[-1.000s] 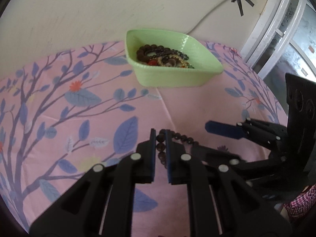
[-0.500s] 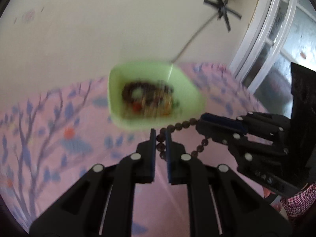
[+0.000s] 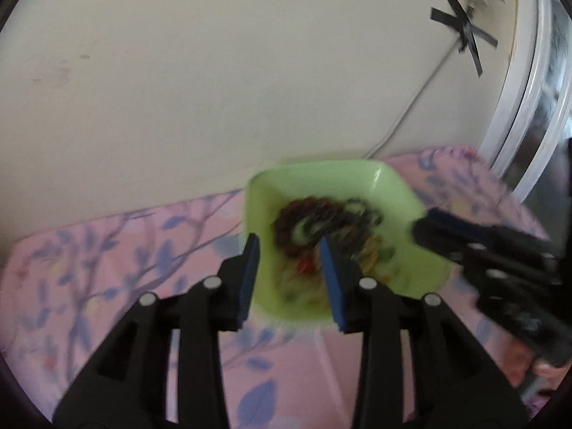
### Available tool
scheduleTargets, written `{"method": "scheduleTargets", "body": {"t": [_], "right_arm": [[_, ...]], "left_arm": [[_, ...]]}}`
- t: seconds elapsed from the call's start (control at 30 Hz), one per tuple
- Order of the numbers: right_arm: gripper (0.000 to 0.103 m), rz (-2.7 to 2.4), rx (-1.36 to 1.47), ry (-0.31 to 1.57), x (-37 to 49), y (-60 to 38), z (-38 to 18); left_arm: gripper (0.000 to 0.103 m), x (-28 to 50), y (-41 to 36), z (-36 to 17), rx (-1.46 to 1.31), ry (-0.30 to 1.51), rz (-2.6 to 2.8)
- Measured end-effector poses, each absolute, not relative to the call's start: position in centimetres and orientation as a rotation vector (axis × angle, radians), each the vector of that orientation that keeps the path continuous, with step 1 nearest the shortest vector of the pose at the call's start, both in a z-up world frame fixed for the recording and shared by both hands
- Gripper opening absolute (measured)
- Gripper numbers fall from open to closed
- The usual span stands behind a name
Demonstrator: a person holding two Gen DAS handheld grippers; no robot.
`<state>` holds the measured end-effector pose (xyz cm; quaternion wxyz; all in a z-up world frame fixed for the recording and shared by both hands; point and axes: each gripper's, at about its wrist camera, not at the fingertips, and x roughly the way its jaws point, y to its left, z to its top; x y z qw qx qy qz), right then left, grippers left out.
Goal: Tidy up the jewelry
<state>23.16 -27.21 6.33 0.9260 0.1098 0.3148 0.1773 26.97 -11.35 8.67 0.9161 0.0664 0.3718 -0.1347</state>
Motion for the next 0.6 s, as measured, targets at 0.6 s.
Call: {"method": "scheduleTargets", "body": {"t": [0.6], "right_arm": [[0.005, 0.263, 0.349, 0.779, 4.6, -25.2, 0.9]], "left_arm": [[0.045, 8.3, -8.2, 4.8, 0.091, 0.799, -0.215]]}}
